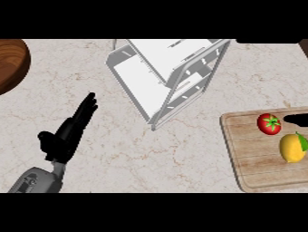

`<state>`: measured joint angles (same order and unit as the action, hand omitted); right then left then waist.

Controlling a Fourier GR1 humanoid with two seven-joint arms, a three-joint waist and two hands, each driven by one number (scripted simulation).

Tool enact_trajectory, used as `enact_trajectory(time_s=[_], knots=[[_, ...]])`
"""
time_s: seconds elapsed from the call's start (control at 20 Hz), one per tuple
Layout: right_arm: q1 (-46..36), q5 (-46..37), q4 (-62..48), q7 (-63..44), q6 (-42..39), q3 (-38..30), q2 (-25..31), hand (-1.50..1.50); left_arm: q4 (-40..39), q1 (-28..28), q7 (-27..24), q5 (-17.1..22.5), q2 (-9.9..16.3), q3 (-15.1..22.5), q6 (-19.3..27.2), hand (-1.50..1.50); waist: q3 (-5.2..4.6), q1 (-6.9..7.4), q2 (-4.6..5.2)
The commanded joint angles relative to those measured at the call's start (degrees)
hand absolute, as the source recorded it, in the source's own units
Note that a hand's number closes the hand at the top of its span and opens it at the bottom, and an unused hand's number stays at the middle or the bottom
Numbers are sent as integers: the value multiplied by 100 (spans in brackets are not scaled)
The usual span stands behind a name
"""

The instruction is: Pick the lemon from the cutting board and place it in the tiered basket

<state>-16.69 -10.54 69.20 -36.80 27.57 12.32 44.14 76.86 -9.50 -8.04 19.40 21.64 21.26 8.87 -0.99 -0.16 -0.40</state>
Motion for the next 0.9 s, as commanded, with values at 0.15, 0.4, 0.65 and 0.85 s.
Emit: enact_trajectory(time_s=[0.15,0.4,0.65,0.85], knots=[[-533,157,926,-2452,-2423,825,853,-150,-66,90,-44,24,-22,-12,-69,0,19,35,-51],[-1203,437,2029,-4404,-3139,1080,719,-150,-223,17,-228,-42,-67,-67,-149,0,56,-11,-21],[-1270,508,2087,-4828,-3079,1042,768,-150,50,-2,136,117,9,-163,-287,0,79,4,-2],[-1127,1,1946,-4837,-2895,1256,797,-150,-178,-227,95,-55,-226,-125,-96,0,70,-82,10]])
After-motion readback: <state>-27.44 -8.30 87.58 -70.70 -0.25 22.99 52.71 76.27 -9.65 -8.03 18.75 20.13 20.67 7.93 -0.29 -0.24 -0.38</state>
